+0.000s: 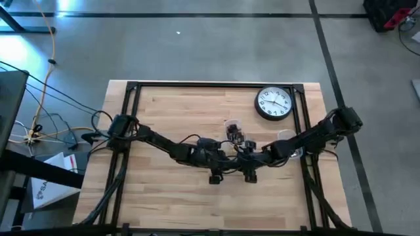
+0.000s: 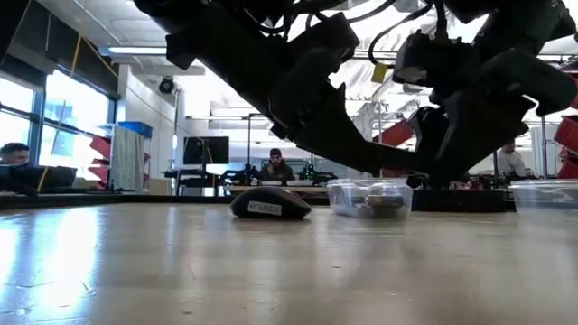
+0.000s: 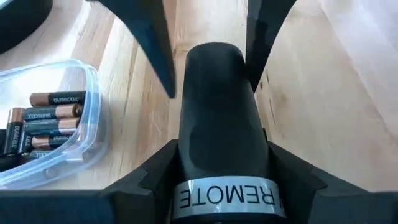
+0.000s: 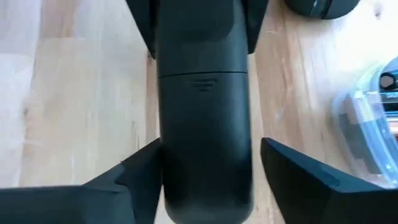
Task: Insert battery
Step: Remove the black cover of the remote
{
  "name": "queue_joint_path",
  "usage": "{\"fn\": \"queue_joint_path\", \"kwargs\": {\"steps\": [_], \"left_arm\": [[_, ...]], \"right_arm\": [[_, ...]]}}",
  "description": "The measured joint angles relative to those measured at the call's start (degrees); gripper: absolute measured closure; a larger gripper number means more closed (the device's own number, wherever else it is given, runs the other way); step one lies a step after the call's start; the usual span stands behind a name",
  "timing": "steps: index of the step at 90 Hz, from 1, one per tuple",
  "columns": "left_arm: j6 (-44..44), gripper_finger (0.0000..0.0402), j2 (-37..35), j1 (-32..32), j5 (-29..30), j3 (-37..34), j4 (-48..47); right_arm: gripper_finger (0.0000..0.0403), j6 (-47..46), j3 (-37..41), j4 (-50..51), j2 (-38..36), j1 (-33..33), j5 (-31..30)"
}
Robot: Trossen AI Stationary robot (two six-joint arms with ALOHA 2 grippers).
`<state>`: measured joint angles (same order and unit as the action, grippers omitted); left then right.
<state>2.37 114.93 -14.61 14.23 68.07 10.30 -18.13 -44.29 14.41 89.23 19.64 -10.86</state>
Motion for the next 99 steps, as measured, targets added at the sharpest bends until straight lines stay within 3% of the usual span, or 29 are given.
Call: {"fn": "queue_joint_path", "kwargs": {"steps": [11,30,40,72,99], "left_arm": [[0.08,0.0239,0.0,0.02,-0.85,-0.03,1.03],[0.56,0.0168,0.0,-0.02,-0.84,-0.04,1.99],[0.31,0.0152,0.0,-0.04,-0.56,-0.04,3.0],[-1.45,0.0179,0.22,-0.05,-1.55,-0.04,3.14],[-1.81,0.0195,0.37,-0.07,2.46,0.02,-0.15]], "right_arm": [[0.0253,0.23,0.03,-0.15,0.0,0.08,0.77],[0.0253,0.66,0.09,-1.2,0.02,-0.12,0.33],[0.0253,0.66,0.09,-1.66,0.02,-0.14,-0.08],[0.025,1.7,0.15,-2.95,0.13,-0.12,-0.43],[0.0249,1.35,0.13,-3.14,0.13,-0.2,-1.73]]}}
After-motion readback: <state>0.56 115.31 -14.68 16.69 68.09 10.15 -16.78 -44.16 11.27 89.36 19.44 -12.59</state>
